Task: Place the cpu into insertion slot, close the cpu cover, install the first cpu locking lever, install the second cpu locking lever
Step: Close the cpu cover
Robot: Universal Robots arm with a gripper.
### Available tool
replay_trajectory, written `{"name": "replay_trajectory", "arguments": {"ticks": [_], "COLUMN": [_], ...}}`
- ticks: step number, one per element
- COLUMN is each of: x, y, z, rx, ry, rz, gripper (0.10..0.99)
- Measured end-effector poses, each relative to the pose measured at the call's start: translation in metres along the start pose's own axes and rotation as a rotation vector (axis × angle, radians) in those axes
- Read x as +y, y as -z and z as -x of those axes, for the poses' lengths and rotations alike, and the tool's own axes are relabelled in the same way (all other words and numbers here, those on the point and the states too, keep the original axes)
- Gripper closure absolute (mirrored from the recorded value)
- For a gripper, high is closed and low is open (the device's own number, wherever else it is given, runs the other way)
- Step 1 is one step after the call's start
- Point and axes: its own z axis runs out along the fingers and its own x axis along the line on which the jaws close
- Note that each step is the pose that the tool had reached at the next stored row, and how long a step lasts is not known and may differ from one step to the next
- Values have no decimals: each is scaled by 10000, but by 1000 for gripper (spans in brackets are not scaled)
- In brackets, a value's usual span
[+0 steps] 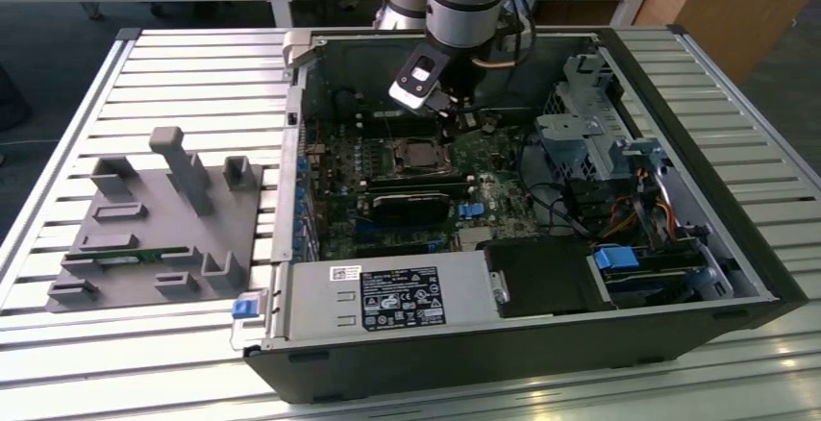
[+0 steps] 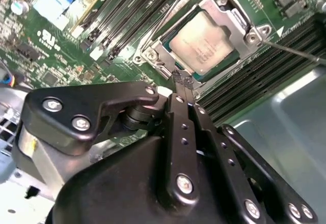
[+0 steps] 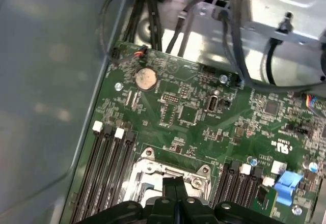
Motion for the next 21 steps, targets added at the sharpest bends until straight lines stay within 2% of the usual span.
{"name": "replay_trajectory", "arguments": {"ticks": [5, 10, 17, 21], "x": [-35, -190, -336, -386], "y": [-44, -62, -80, -111], "z": [-7, -45, -81, -93], "rx": [13, 16, 16, 17], "ry": [-110, -112, -110, -111], "rz": [-72, -75, -77, -76], "gripper": [980, 980, 980, 980]}}
